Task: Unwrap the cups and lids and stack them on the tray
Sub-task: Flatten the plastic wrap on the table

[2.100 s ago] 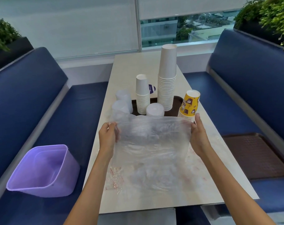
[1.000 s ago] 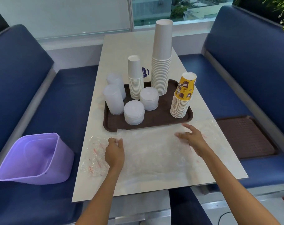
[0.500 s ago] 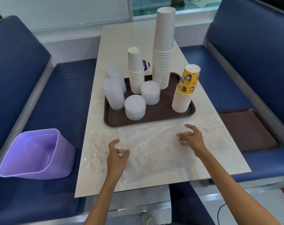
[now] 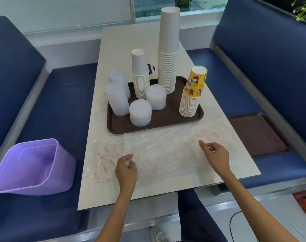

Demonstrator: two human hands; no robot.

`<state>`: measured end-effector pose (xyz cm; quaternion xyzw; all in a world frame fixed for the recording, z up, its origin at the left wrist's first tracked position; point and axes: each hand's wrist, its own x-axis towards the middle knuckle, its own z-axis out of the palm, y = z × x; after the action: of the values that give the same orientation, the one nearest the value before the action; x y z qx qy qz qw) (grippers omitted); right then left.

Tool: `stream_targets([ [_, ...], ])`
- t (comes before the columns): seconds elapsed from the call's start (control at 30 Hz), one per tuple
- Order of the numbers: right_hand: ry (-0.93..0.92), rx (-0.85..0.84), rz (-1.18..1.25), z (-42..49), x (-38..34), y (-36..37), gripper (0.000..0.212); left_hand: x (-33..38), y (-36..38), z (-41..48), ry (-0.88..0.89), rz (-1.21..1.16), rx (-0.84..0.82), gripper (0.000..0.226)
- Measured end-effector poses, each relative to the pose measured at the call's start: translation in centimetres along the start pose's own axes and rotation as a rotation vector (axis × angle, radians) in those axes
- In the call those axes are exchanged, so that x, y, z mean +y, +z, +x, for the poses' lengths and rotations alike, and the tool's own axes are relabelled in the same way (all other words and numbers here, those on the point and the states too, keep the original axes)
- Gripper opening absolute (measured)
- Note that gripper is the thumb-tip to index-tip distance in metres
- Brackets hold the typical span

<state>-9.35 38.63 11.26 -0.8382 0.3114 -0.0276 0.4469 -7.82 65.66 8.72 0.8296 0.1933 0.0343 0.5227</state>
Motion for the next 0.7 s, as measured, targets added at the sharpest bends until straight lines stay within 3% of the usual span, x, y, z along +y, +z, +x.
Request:
stream_targets([
  [0.17,-0.043,0.004,-0.040,-1.2,1.4,0.4,0.048,0.3,0.4,-0.1,0.045,0.043,0.017,0.027],
  [0.3,-0.144,0.045,-0.012,-1.4,0.8,1.4,0.032,0.3,0.8,-0.3,0.082,0.102,0.060,0.028],
  [0.5,-0.267,0.151,0.225,-1.8,-0.3,2.6,0.016,0.3,1.2,-0.7,0.193,0.204,0.087,0.028],
  [0.6,-0.293,0.191,0.260,-1.6,-0.3,3.1,0.017,0.1,1.4,-0.9,0.209,0.248,0.079,0.029],
  [0.7,-0.403,0.239,0.142,-1.2,0.8,3.1,0.020,0.0,1.5,-1.1,0.211,0.302,0.071,0.032],
])
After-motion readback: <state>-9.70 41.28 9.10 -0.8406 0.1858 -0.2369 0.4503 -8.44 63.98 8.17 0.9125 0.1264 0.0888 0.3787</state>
